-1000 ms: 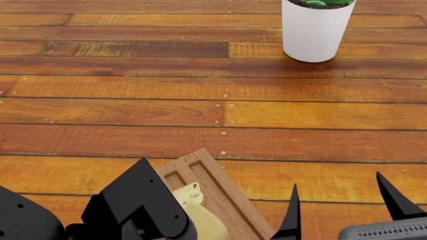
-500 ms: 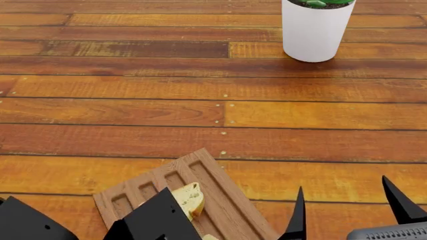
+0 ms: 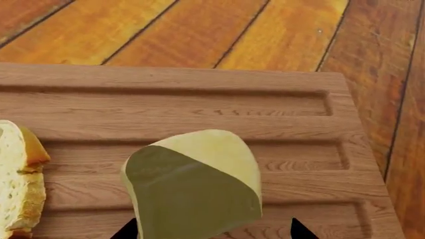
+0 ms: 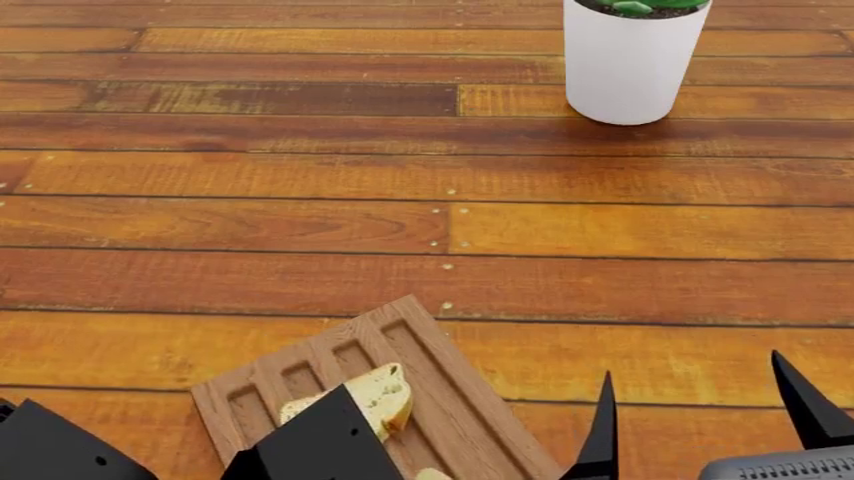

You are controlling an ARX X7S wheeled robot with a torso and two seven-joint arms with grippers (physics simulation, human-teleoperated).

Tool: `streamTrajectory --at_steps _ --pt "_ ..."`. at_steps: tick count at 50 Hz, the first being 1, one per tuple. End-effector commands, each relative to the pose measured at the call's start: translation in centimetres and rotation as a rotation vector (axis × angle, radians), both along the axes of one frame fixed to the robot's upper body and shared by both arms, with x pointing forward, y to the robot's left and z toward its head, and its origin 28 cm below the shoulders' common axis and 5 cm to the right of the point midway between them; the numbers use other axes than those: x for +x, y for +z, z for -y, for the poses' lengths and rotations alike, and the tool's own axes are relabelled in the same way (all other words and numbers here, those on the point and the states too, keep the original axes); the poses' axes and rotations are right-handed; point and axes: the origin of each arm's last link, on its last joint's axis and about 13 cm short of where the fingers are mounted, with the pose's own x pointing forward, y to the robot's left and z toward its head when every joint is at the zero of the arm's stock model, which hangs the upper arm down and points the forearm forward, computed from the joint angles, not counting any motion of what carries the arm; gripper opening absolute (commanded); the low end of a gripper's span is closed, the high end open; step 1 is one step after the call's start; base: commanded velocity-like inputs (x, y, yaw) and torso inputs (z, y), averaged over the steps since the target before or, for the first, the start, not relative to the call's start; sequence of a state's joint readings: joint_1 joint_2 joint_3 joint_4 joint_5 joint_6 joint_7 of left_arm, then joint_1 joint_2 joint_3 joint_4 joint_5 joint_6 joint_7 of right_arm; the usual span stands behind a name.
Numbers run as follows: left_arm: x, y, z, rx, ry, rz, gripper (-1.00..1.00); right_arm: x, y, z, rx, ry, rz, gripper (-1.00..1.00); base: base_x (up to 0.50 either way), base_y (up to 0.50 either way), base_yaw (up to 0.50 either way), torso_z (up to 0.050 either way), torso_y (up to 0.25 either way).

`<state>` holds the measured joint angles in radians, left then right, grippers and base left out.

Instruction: Place the bread and cheese on the cutting board.

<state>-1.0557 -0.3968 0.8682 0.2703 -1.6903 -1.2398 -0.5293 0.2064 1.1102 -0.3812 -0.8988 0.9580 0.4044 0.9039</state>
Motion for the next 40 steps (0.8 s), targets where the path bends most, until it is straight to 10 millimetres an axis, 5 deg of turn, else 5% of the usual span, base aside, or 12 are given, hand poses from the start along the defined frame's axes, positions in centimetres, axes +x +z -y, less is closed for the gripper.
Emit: streamTrajectory --at_steps 1,28,40 --pt "0.0 -0.5 0.4 0.008 0.004 0.007 1.00 0.2 0.3 0.0 0.006 0.000 0.038 1.00 0.00 0.00 0.00 0.000 0.000" --pt "-1.6 2.4 0.2 -0.005 -0.011 0.095 1.00 0.0 0.2 0.0 -0.018 0.009 0.028 1.00 0.00 0.00 0.00 0.000 0.000" --pt "-4.9 3.8 -1.7 -0.017 0.023 0.235 1.00 -0.3 0.9 -0.1 -0.028 0.010 0.046 1.00 0.00 0.00 0.00 0.000 0.000"
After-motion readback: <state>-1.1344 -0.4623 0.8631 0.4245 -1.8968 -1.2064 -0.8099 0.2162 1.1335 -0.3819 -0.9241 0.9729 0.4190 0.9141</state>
